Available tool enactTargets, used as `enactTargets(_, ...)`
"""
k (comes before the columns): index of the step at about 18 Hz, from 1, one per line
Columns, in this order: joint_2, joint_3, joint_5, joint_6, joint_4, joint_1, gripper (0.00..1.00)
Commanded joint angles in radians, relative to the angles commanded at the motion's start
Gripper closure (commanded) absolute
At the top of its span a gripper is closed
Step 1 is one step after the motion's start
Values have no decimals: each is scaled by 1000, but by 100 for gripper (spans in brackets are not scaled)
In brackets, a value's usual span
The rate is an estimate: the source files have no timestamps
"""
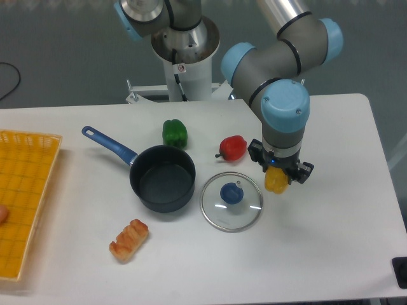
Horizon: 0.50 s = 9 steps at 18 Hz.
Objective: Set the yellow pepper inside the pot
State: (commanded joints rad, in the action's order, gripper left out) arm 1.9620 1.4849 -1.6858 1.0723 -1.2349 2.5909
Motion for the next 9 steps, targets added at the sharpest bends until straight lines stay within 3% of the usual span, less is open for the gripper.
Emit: enactTargets(9, -2, 15, 3, -11, 2, -2, 36)
